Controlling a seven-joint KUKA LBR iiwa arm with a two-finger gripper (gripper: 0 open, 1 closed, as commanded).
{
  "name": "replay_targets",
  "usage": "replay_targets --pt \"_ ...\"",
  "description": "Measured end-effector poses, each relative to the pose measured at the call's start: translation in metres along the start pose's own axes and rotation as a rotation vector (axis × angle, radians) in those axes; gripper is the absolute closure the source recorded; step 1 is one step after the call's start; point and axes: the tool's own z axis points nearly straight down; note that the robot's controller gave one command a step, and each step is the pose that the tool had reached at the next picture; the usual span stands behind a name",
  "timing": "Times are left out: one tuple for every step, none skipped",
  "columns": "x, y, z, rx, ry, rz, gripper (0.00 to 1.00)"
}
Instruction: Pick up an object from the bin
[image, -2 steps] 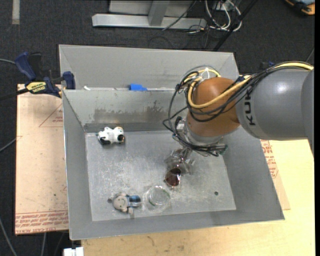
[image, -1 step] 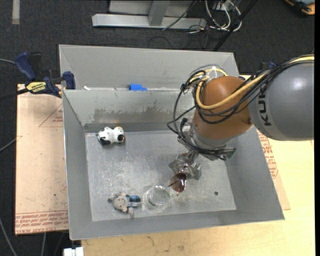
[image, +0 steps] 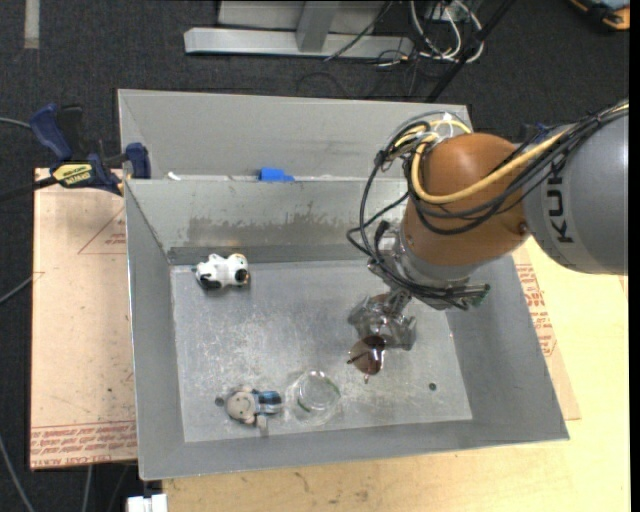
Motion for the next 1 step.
replay_targets --pt "0.0015 -0.0111 -0.0435 -0.008 0.005 -0.013 1.00"
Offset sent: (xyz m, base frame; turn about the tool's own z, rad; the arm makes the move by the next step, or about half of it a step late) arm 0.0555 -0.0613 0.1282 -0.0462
